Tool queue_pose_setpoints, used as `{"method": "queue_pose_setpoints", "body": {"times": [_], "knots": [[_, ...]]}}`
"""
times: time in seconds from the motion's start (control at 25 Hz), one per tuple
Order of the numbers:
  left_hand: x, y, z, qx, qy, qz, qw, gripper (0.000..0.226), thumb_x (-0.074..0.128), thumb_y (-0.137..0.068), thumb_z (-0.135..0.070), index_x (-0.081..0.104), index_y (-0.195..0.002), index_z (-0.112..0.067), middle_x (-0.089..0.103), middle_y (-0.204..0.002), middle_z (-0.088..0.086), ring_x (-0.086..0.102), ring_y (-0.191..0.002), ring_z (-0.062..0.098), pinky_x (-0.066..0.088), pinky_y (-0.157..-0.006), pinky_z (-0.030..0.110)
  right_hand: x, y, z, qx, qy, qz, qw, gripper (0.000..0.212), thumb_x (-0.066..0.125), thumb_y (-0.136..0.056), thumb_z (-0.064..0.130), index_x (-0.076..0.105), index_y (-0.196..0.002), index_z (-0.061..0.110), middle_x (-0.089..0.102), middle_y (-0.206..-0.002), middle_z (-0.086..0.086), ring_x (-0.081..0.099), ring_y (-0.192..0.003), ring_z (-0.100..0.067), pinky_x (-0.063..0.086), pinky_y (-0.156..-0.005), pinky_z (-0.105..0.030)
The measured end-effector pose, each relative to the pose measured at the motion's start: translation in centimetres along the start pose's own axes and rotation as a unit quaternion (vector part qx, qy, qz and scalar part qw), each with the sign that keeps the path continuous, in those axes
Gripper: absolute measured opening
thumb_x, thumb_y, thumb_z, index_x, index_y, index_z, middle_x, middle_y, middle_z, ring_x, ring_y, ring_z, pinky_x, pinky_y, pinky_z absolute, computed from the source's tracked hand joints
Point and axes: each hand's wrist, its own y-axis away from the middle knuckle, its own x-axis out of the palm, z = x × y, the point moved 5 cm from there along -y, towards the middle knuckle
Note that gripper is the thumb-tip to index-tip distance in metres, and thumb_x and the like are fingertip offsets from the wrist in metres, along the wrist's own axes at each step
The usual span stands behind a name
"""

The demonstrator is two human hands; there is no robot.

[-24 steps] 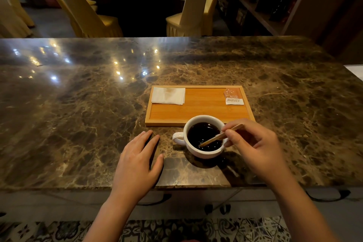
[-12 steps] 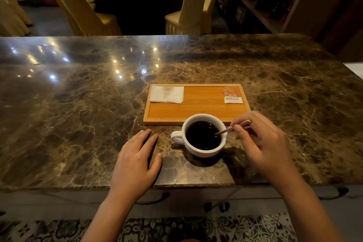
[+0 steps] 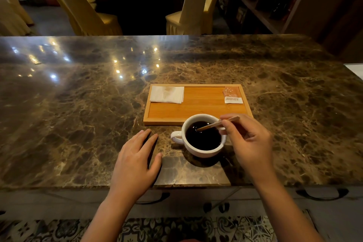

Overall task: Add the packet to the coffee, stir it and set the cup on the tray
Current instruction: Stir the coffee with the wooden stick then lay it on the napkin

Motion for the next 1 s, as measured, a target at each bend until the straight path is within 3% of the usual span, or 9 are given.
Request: {"method": "queue_pose_setpoints", "body": {"times": [0.24, 0.48, 0.56, 0.68, 1.0], "knots": [[0.1, 0.0, 0.1, 0.002, -0.002, 0.000, 1.000, 0.050, 0.051, -0.082, -0.035, 0.052, -0.127, -0.013, 0.052, -0.134, 0.013, 0.042, -0.126, 0.026, 0.029, -0.101, 0.039, -1.3, 0.0, 0.5, -0.066, 0.132, 0.033, 0.989, 0.011, 0.053, -0.086, 0.011, 0.064, -0.091, 0.009, 0.060, -0.084, 0.004, 0.054, -0.079, -0.002, 0.041, -0.070, -0.008], [-0.1, 0.1, 0.0, 0.000, 0.001, -0.002, 1.000, 0.050, 0.052, -0.082, -0.035, 0.052, -0.127, -0.013, 0.051, -0.134, 0.012, 0.042, -0.127, 0.026, 0.030, -0.101, 0.040, -1.1, -0.1, 0.5, 0.014, 0.045, 0.099, 0.994, 0.010, 0.058, -0.087, 0.011, 0.066, -0.087, 0.017, 0.063, -0.082, 0.013, 0.060, -0.074, -0.004, 0.046, -0.064, -0.012], [-0.1, 0.1, 0.0, 0.001, 0.001, -0.002, 1.000, 0.050, 0.052, -0.082, -0.035, 0.052, -0.127, -0.013, 0.051, -0.134, 0.012, 0.042, -0.127, 0.026, 0.029, -0.102, 0.039, -1.4, -0.2, 0.1, 0.066, -0.021, 0.074, 0.995, 0.011, 0.063, -0.081, 0.012, 0.068, -0.087, 0.020, 0.068, -0.078, 0.009, 0.065, -0.071, -0.006, 0.051, -0.062, -0.015], [-0.1, 0.1, -0.1, 0.002, 0.002, -0.002, 1.000, 0.049, 0.052, -0.082, -0.035, 0.053, -0.127, -0.013, 0.051, -0.134, 0.012, 0.042, -0.127, 0.026, 0.029, -0.102, 0.039, -1.8, -0.7, -0.3, 0.107, -0.113, 0.037, 0.987, 0.008, 0.065, -0.080, 0.006, 0.069, -0.082, 0.014, 0.071, -0.075, -0.005, 0.068, -0.066, -0.013, 0.054, -0.057, -0.018], [-0.2, 0.0, -0.1, 0.004, 0.007, -0.004, 1.000, 0.050, 0.052, -0.082, -0.035, 0.053, -0.126, -0.012, 0.051, -0.134, 0.013, 0.042, -0.127, 0.026, 0.031, -0.102, 0.041, -3.7, -2.9, -0.9, 0.120, -0.111, -0.009, 0.987, 0.009, 0.061, -0.083, 0.005, 0.069, -0.084, 0.011, 0.072, -0.078, -0.006, 0.070, -0.071, -0.014, 0.055, -0.056, -0.018]]}}
